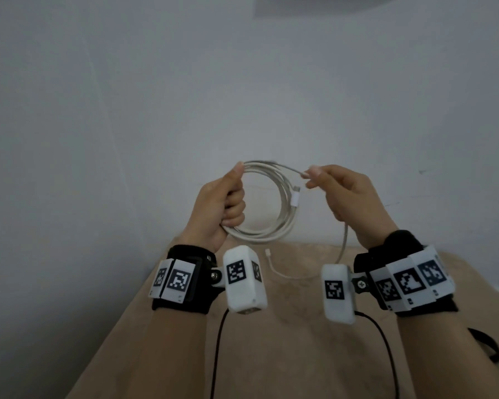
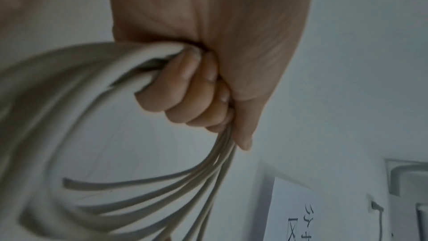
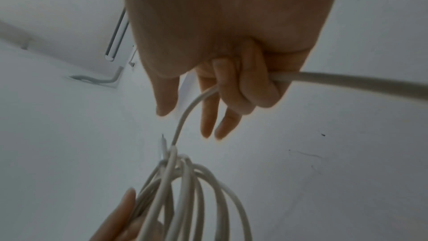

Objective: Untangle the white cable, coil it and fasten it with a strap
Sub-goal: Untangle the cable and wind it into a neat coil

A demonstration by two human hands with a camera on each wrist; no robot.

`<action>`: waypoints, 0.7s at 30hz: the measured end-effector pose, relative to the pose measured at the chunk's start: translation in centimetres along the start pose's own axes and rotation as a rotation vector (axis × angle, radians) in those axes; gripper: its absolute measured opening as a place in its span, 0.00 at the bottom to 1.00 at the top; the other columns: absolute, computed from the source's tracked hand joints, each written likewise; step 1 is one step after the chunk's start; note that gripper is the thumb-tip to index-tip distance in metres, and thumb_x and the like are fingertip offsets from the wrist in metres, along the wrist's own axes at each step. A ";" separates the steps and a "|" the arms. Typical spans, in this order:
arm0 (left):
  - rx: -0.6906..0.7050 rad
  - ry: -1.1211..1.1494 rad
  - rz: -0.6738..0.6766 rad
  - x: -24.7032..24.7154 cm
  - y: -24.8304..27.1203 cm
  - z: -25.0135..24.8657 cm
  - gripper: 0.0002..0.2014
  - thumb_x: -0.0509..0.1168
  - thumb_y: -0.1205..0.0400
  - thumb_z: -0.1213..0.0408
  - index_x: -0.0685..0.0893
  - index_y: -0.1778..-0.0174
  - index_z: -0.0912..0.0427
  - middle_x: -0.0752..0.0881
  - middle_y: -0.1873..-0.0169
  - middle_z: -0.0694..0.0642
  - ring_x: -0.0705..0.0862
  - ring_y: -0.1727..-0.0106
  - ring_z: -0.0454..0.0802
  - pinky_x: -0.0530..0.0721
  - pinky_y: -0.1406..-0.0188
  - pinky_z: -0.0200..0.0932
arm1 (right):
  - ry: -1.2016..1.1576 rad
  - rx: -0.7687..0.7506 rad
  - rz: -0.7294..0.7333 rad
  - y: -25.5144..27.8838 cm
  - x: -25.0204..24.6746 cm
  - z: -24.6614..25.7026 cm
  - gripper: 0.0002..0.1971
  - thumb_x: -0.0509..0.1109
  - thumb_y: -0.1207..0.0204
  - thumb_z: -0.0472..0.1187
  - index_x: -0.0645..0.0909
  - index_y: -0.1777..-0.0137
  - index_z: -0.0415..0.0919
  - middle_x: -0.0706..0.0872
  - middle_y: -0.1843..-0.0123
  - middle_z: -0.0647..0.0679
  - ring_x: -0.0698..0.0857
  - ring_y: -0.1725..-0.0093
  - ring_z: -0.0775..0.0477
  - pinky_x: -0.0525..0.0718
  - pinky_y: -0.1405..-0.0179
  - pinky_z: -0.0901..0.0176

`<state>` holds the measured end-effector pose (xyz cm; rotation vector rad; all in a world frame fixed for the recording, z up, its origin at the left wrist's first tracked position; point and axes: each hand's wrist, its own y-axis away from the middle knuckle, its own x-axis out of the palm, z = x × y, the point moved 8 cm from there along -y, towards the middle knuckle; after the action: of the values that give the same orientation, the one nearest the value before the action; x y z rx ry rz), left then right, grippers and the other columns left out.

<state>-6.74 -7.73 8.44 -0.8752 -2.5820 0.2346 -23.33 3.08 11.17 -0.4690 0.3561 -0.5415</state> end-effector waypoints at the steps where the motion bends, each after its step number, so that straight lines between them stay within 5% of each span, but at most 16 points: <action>1: 0.008 0.033 -0.017 -0.3 -0.1 -0.1 0.22 0.66 0.25 0.49 0.62 0.75 0.51 0.57 0.82 0.46 0.54 0.86 0.39 0.53 0.89 0.31 | -0.017 0.008 -0.027 0.0 -0.5 0.0 0.15 0.67 0.21 0.51 0.88 0.56 0.40 0.85 0.66 0.57 0.78 0.76 0.70 0.74 0.61 0.68; 4: 0.009 0.135 -0.037 -0.9 -0.1 -0.3 0.21 0.65 0.25 0.49 0.62 0.74 0.52 0.58 0.83 0.45 0.55 0.88 0.38 0.54 0.91 0.31 | -0.053 0.025 -0.091 0.0 -1.6 -0.3 0.16 0.68 0.21 0.47 0.86 0.62 0.36 0.78 0.78 0.61 0.74 0.80 0.64 0.69 0.77 0.77; 7: 0.001 0.193 -0.031 -0.7 -0.2 -0.3 0.21 0.65 0.25 0.49 0.62 0.75 0.52 0.58 0.84 0.45 0.55 0.88 0.38 0.54 0.92 0.31 | -0.086 0.031 -0.143 0.1 -2.1 -0.4 0.15 0.69 0.21 0.46 0.84 0.68 0.42 0.72 0.82 0.60 0.70 0.81 0.61 0.67 0.81 0.78; 14: -0.031 0.298 -0.028 0.0 -0.4 0.1 0.21 0.61 0.20 0.48 0.61 0.72 0.52 0.59 0.86 0.45 0.56 0.89 0.37 0.55 0.93 0.31 | -0.117 0.099 0.021 -0.1 0.4 -1.4 0.12 0.60 0.15 0.44 0.83 0.55 0.42 0.84 0.67 0.54 0.69 0.79 0.56 0.66 0.81 0.67; 18: -0.027 0.350 -0.060 -0.1 -0.3 0.1 0.22 0.59 0.17 0.48 0.60 0.72 0.52 0.59 0.86 0.44 0.56 0.89 0.38 0.54 0.93 0.31 | -0.024 0.133 0.112 0.5 2.4 -0.9 0.26 0.50 0.19 0.64 0.81 0.36 0.51 0.85 0.48 0.56 0.72 0.74 0.58 0.66 0.79 0.71; 21: -0.018 0.385 -0.064 0.2 -0.4 -0.1 0.22 0.58 0.16 0.48 0.60 0.72 0.52 0.59 0.86 0.44 0.56 0.90 0.38 0.54 0.93 0.31 | -0.033 0.152 0.209 1.1 4.3 -0.8 0.32 0.54 0.26 0.71 0.72 0.28 0.54 0.80 0.40 0.58 0.78 0.71 0.57 0.66 0.81 0.73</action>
<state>-7.08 -7.87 8.68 -0.7578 -2.2504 0.0194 -19.81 1.26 9.14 -0.2891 0.3251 -0.3544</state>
